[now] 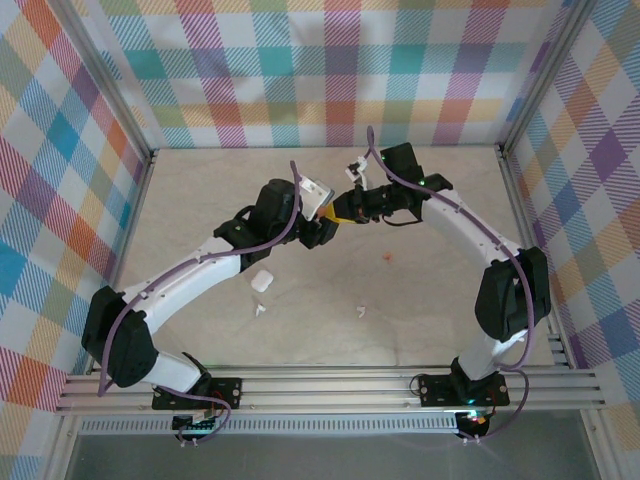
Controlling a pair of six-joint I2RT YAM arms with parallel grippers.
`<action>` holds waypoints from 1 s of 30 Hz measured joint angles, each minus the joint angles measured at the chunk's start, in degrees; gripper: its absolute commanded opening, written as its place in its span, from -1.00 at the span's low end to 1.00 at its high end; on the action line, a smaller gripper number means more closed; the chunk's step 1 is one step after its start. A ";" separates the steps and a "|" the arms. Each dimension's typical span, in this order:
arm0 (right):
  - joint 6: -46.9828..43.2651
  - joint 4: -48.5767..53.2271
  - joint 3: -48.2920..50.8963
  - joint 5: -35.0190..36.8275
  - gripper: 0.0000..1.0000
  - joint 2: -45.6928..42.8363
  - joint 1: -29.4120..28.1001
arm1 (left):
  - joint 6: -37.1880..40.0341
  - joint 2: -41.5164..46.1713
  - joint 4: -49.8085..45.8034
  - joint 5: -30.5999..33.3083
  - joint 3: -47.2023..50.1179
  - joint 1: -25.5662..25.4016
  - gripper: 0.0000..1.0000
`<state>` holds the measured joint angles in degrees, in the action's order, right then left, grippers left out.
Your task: Insert the wireless bluetooth earbuds into the charging case
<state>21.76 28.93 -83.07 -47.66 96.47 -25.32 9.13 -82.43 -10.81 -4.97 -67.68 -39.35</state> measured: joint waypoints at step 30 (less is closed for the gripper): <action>-55.65 26.93 -13.70 1.29 -0.82 -3.02 -0.83 | -4.59 11.50 8.90 -49.59 10.27 20.26 0.54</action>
<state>-33.89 55.86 -96.77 -46.37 93.45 -26.15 4.54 -70.94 -1.91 -54.57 -57.41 -19.09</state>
